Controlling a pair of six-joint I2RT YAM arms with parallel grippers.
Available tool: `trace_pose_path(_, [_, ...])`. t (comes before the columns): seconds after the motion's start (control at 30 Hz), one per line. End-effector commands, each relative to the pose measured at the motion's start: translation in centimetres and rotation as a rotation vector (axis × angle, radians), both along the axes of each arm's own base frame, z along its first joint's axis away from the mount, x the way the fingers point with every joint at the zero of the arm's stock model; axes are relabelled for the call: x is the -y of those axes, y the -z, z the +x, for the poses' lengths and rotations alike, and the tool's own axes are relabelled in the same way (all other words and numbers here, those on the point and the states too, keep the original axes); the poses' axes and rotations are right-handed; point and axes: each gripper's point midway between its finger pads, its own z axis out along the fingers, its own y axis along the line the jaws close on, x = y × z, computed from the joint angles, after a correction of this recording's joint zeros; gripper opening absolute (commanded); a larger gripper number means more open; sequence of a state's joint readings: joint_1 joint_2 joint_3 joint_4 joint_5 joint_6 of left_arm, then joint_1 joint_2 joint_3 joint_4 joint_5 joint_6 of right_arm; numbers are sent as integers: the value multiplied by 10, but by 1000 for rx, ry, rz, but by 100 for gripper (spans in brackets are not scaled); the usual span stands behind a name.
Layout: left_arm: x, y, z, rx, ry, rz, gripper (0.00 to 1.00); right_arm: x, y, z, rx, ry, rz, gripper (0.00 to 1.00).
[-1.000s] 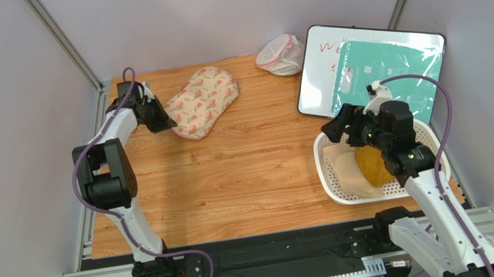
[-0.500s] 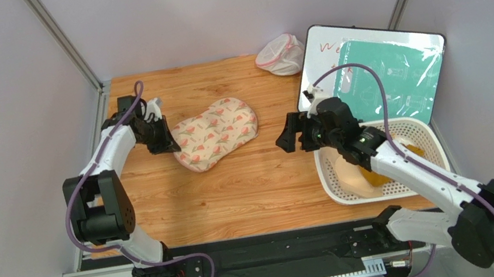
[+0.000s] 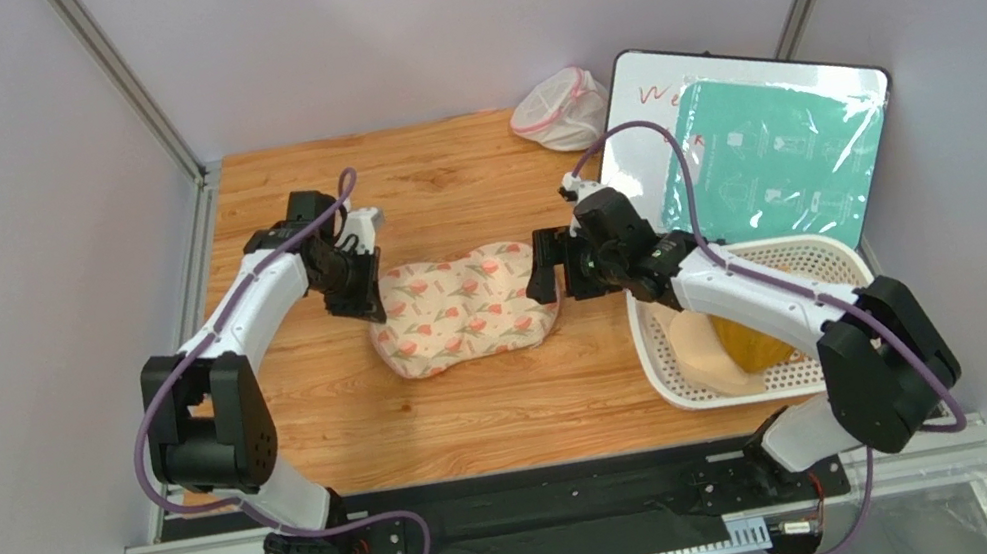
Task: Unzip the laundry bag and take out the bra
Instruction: Move the laundry bag to the center of the board, then unzip the laundry bag at the center of the board.
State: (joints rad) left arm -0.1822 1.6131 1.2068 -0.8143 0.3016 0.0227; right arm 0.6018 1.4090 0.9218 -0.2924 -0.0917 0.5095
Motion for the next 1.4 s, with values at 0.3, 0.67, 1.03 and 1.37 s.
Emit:
trace_pose_path(0.3, [-14, -9, 2, 54, 22, 122, 0, -18, 38, 25, -32, -25, -38, 87])
trace_pose_path(0.67, [-10, -11, 0, 64, 37, 133, 0, -37, 53, 34, -57, -109, 4, 70])
trace_pose_path(1.03, [-16, -26, 3, 133, 8, 214, 100, -47, 63, 30, -98, -167, 35, 29])
trace_pose_path(1.37, [32, -86, -9, 457, 156, 221, 100, -38, 45, 9, -156, -127, 61, 0])
